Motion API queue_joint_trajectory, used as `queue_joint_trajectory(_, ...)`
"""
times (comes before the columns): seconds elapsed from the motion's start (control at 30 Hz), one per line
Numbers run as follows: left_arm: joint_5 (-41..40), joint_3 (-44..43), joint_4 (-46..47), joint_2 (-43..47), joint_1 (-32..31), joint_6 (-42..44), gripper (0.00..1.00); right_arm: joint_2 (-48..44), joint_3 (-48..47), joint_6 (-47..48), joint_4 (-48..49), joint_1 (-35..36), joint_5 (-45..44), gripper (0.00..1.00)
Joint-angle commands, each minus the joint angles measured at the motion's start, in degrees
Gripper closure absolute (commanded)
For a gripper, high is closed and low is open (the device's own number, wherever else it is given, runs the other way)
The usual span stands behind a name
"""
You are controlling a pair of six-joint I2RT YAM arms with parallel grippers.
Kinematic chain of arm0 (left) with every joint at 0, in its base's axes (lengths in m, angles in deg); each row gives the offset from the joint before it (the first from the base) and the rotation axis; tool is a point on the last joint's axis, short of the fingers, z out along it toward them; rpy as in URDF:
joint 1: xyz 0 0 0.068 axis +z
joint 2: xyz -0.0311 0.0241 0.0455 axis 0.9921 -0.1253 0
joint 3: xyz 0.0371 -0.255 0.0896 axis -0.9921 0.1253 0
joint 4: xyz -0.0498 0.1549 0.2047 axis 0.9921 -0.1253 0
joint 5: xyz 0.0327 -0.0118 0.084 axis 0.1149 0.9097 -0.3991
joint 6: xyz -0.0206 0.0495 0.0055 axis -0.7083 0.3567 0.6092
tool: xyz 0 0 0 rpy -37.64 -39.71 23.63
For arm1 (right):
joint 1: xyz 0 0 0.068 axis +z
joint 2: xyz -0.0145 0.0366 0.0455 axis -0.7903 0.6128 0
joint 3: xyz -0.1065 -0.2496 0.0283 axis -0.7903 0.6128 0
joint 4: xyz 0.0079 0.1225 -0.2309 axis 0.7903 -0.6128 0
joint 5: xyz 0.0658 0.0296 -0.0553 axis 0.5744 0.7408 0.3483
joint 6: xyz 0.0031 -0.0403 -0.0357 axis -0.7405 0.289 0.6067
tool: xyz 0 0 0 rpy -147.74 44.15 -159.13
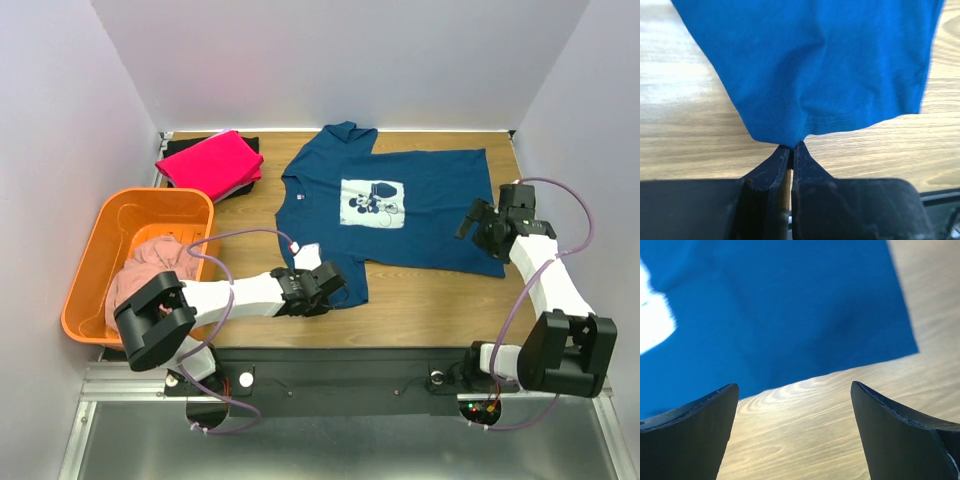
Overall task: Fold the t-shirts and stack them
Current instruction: Flatten the tshirt out
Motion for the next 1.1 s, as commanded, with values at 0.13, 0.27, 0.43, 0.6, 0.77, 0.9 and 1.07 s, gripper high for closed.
queue_joint_trajectory(0.13,2.9,-3.5,-1.2,4.2,2.9,6.6,1.0,4.4,2.9,-3.5,4.0,-7.7,-2.4,0.01)
queue_joint_trajectory(0.27,4.3,-4.2,-2.3,4.5,4.1,8.5,1.0,6.2,5.2,-3.9,6.2,-10.4,-2.7,0.02)
queue_joint_trajectory(0.43,5.2,-4.8,-2.8,4.9,5.0,10.2,1.0,8.3,3.8,-4.1,7.5,-12.7,-4.9,0.03)
queue_joint_trajectory(0.6,5.6,-5.6,-3.3,4.6,5.6,11.5,1.0,10.5,2.7,-4.9,8.1,-14.2,-6.0,0.05)
queue_joint_trajectory(0.77,5.9,-5.8,-3.2,4.1,6.2,12.5,1.0,11.8,3.1,-4.6,8.4,-14.9,-7.4,0.05)
queue_joint_trajectory(0.9,6.1,-5.6,-3.0,4.2,6.6,12.7,1.0,12.4,3.9,-4.8,10.0,-15.3,-8.0,0.08)
queue_joint_trajectory(1.07,6.5,-5.2,-2.6,4.2,7.1,12.9,1.0,13.9,4.1,-5.5,11.0,-15.6,-7.9,0.15)
